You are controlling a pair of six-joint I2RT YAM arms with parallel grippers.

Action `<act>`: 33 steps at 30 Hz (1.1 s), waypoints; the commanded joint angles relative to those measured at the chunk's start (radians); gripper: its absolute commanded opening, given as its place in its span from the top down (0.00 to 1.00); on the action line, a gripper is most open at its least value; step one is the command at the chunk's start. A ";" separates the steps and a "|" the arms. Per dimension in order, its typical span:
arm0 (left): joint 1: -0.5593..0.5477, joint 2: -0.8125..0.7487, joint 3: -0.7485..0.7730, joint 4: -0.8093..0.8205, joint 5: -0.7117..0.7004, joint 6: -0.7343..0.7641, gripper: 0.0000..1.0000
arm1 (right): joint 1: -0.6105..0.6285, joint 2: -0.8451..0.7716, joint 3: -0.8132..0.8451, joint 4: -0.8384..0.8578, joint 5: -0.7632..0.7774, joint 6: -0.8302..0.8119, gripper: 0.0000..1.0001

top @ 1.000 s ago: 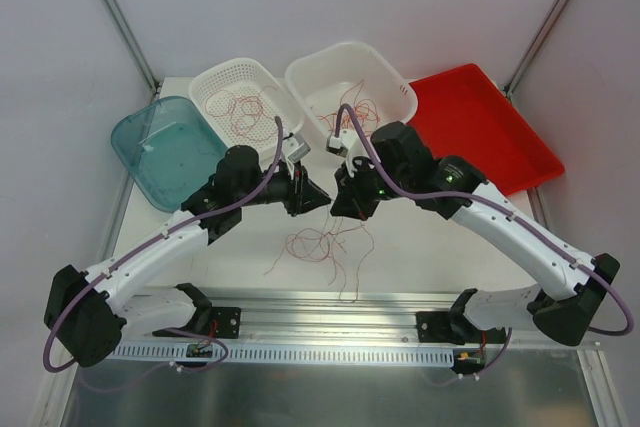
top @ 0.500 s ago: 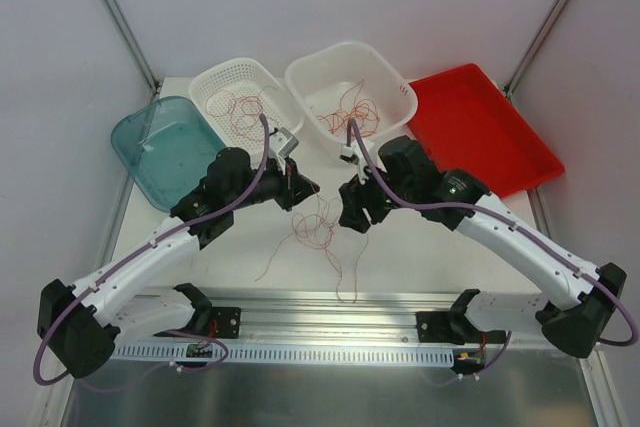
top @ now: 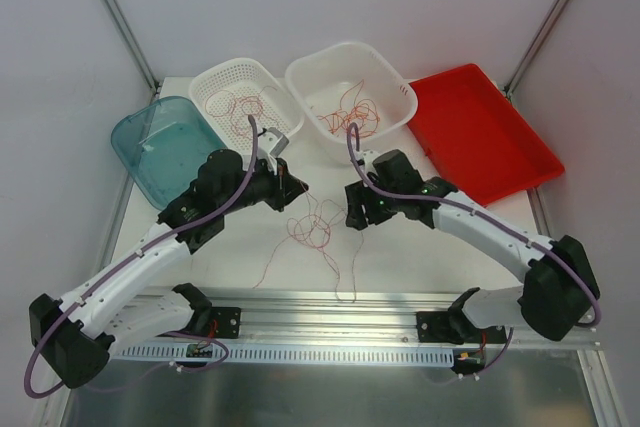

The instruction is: Untangle the cables

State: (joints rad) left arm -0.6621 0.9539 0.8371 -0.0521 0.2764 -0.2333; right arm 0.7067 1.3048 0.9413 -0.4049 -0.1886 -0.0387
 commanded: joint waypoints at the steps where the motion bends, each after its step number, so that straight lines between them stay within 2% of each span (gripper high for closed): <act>1: -0.008 -0.040 0.053 -0.012 -0.032 0.026 1.00 | 0.004 0.068 -0.019 0.150 -0.045 0.066 0.36; 4: -0.008 -0.056 0.056 -0.026 -0.048 0.032 1.00 | 0.005 0.137 -0.035 0.195 -0.043 0.079 0.42; 5: -0.008 -0.067 0.057 -0.031 -0.057 0.038 1.00 | 0.005 0.157 -0.035 0.196 -0.045 0.079 0.54; 7: -0.008 -0.076 0.060 -0.052 -0.081 0.049 1.00 | 0.005 0.163 -0.032 0.196 -0.046 0.080 0.71; 8: -0.008 -0.084 0.063 -0.066 -0.126 0.061 1.00 | 0.004 0.148 -0.029 0.192 -0.042 0.082 0.83; 11: 0.019 -0.087 0.082 -0.155 -0.228 0.069 1.00 | 0.002 0.107 0.002 0.123 0.014 0.059 0.99; 14: 0.077 -0.101 0.099 -0.224 -0.316 0.052 1.00 | -0.032 0.035 0.043 0.011 0.073 0.018 0.99; 16: 0.169 -0.112 0.106 -0.250 -0.329 0.032 1.00 | -0.065 -0.025 0.059 -0.060 0.077 -0.004 0.99; 18: 0.263 -0.129 0.109 -0.288 -0.354 0.008 1.00 | -0.127 -0.070 0.080 -0.125 0.078 -0.016 0.99; 21: 0.335 -0.141 0.129 -0.345 -0.410 0.005 1.00 | -0.217 -0.153 0.114 -0.208 0.075 -0.033 0.99; 28: 0.424 -0.133 0.197 -0.423 -0.523 0.011 1.00 | -0.439 -0.303 0.198 -0.339 -0.044 -0.059 0.99; 33: 0.453 -0.122 0.260 -0.448 -0.569 0.025 1.00 | -0.645 -0.367 0.238 -0.413 -0.012 0.023 0.99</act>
State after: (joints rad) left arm -0.2253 0.8307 1.0317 -0.4751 -0.2272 -0.2199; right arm 0.1467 0.9787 1.1374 -0.7319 -0.1978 -0.0639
